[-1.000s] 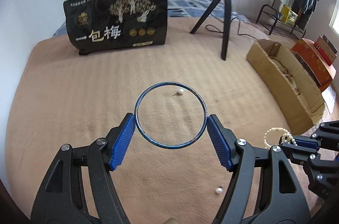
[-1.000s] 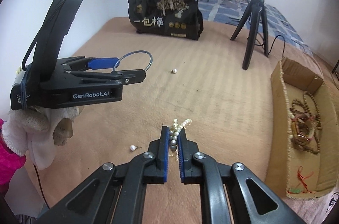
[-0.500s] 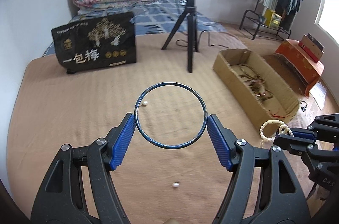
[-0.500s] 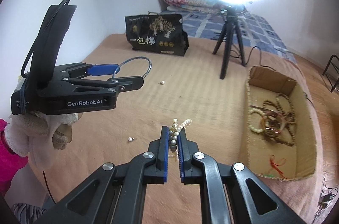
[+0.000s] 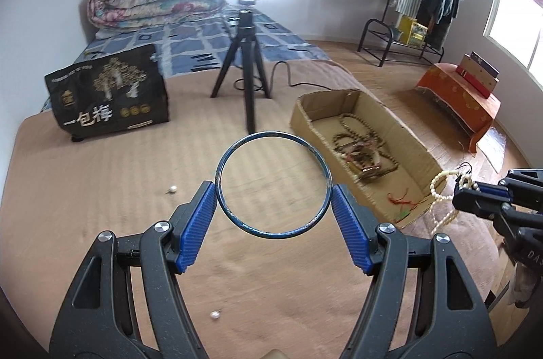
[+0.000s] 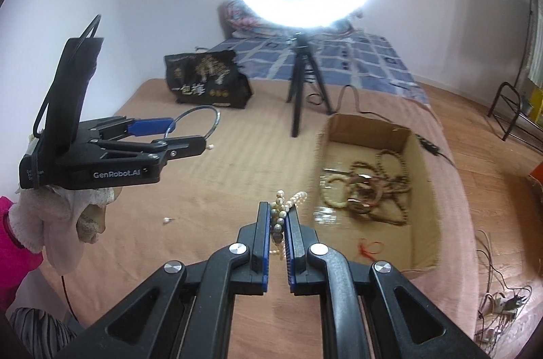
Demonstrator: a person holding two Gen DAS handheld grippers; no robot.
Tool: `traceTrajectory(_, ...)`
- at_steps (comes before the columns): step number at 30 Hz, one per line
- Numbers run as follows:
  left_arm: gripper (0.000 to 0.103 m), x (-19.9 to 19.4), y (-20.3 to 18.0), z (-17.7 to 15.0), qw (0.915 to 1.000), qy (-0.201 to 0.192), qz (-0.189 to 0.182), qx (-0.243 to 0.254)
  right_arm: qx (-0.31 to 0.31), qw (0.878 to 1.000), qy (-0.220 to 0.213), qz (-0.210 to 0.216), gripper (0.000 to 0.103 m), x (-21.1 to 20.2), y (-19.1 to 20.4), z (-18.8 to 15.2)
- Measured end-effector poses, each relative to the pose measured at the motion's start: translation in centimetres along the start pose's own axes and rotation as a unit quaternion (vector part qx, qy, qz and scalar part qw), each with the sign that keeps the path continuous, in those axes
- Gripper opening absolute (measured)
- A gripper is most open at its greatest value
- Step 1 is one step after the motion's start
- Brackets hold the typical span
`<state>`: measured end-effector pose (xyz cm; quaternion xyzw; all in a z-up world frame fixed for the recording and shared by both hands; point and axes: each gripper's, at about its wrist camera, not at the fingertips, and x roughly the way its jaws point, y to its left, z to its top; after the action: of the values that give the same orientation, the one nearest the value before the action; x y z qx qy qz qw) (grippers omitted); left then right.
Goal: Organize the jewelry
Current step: 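Carry the bangle in the left tool while the right tool carries the necklace over the box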
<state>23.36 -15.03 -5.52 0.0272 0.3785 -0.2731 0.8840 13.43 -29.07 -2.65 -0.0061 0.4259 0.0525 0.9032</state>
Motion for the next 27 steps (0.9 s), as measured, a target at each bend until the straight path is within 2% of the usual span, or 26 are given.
traceTrajectory(13,0.071,3.4,-5.0,2.0,0.9995,0.005,-0.023,0.022,0.027,0.999,-0.007,-0.034,0.005,-1.0,-6.0,-0.4)
traceTrajectory(27,0.071,8.0,-8.2,4.2,0.9989,0.019,-0.031,0.029,0.044,0.998,0.0,-0.038,0.005,1.0,-9.7,-0.5)
